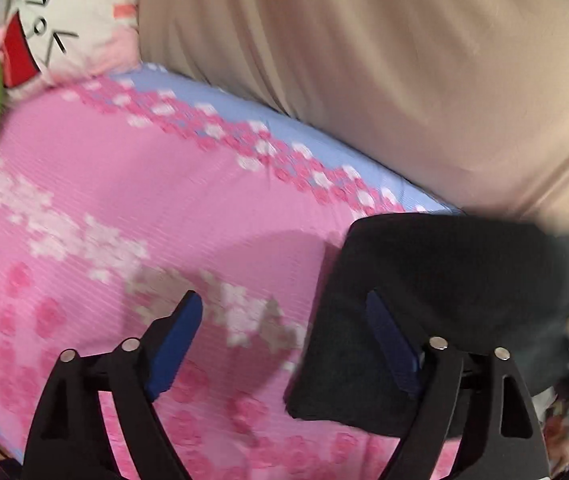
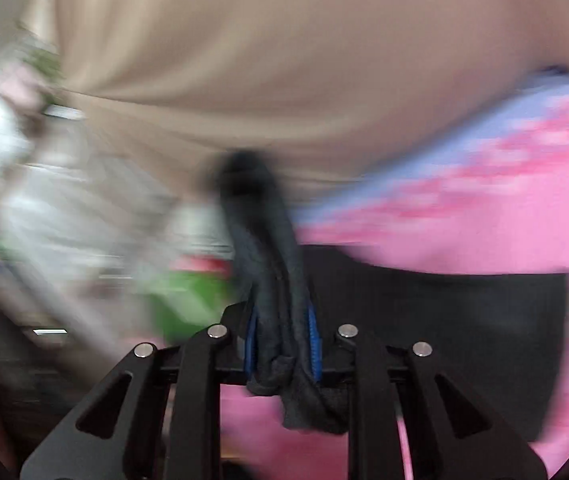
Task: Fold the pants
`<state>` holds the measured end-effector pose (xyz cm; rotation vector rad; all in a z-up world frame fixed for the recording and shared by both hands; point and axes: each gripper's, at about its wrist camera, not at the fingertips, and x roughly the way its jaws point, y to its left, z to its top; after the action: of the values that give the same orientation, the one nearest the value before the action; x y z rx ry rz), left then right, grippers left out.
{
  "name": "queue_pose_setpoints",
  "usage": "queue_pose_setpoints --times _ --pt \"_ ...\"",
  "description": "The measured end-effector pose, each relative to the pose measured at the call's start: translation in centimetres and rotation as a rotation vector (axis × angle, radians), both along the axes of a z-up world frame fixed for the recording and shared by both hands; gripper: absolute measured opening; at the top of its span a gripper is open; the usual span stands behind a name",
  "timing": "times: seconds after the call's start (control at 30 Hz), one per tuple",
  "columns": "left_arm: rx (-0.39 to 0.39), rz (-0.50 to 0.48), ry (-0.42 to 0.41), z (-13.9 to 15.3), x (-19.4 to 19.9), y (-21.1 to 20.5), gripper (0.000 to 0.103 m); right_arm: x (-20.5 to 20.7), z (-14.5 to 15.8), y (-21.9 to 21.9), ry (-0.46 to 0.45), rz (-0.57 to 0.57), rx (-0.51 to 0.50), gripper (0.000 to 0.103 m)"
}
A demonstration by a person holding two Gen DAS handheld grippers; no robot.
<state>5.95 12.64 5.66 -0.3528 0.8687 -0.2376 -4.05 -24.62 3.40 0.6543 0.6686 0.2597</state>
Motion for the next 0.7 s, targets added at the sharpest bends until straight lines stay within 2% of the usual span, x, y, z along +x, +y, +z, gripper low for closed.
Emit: queue_pose_setpoints --times 0.07,0.1,0.17,0.23,0.33,0.4,0.47,0.5,0.53,0.57,0.6,0.7 --pt "0.010 -0.024 0.021 -0.7 0.1 -0.4 0.082 -0.6 -6.0 -2.4 0.234 -0.185 -0.145 0.018" --pt "0.013 -0.044 0.035 -1.4 0.3 -1.1 0.082 -1.1 -7.8 -3.0 0.286 -0.229 -0.167 0.016" --pt "0.027 -0.087 0.069 -2.8 0.6 -2.6 0.082 -2.4 -9.2 -4.3 0.231 -0.225 0.019 0.016" --pt "0.024 -0.124 0.104 -3.8 0.9 -3.6 0.082 -2.5 -8.6 -4.3 0.206 -0.230 0.024 0.016" --pt "0.003 -0.175 0.135 -4.9 0.7 -5.2 0.082 -1.5 -8.4 -3.5 0.218 -0.205 0.005 0.026" --pt "0.000 -0.194 0.139 -5.1 0.6 -5.8 0.082 -0.8 -8.4 -3.0 0.201 -0.173 0.036 0.051" --pt "0.006 -0.209 0.136 -5.1 0.2 -6.3 0.082 0.1 -8.7 -2.9 0.182 -0.161 0.047 0.064" --pt "0.009 -0.215 0.136 -5.2 0.2 -6.5 0.082 0.0 -8.4 -2.7 0.183 -0.168 0.016 0.061" --pt "0.012 -0.224 0.138 -5.3 0.2 -6.8 0.082 0.4 -8.0 -2.1 0.189 -0.170 -0.040 0.053" --pt "0.012 -0.230 0.138 -5.2 0.1 -7.1 0.082 0.7 -7.8 -1.8 0.198 -0.170 -0.069 0.020" --pt "0.014 -0.237 0.138 -5.1 0.0 -7.3 0.082 0.3 -7.0 -1.8 0.183 -0.173 -0.069 0.013" --pt "0.020 -0.265 0.126 -4.8 -0.3 -8.1 0.082 -2.4 -2.5 -2.0 0.066 -0.206 -0.088 0.007"
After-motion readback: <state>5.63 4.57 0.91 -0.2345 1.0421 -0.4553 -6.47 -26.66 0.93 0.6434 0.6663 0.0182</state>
